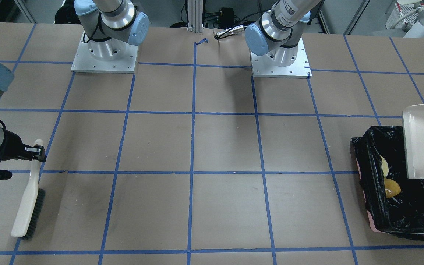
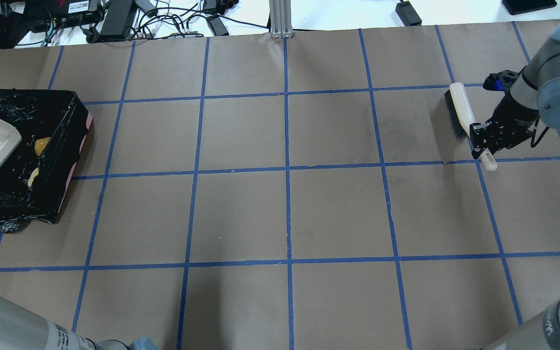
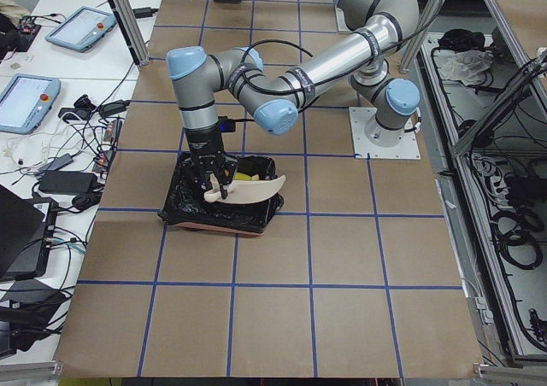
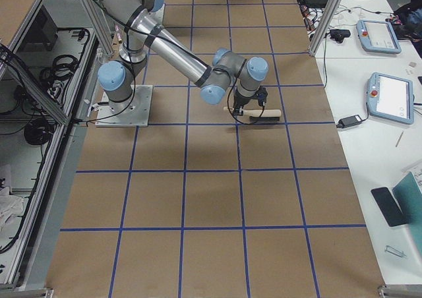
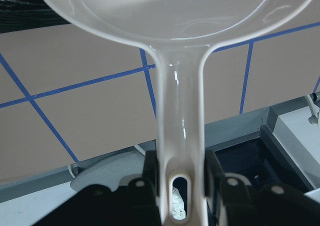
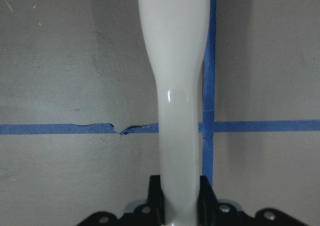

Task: Sweep and dump trash into bin

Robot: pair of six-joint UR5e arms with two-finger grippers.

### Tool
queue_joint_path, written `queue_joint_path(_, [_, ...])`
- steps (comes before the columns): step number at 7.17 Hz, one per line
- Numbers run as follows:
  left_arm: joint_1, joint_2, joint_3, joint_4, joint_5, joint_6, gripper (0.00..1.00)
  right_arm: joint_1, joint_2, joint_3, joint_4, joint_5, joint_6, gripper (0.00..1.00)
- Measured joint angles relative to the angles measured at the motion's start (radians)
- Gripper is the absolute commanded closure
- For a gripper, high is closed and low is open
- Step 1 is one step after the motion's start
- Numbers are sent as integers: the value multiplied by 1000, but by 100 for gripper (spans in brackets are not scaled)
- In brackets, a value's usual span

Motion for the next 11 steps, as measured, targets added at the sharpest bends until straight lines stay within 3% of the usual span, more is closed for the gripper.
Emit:
queue_joint_path(1, [1,4,0,0,-38,-1,100,0,1,0,0,0,2,63])
queue_joint_path(4, [10,32,1,-87,-280,-20,100,0,2,0,-2,0,9,37])
queue_joint_path(5, [7,45,1,-136,-365,-44,100,0,1,0,-2,0,11,25])
queue_joint_path(6, [-9,55,1,-176,-437,-85,100,0,-1,-1,-1,-3,13,6])
queue_joint_path(7, [-48,58,-1,-194,-483,-144,100,0,-8,-3,-1,-7,13,0])
queue_joint_path(11, [-234,-10,-57,-184,-516,-431,100,1,-136,-22,53,-8,17,0])
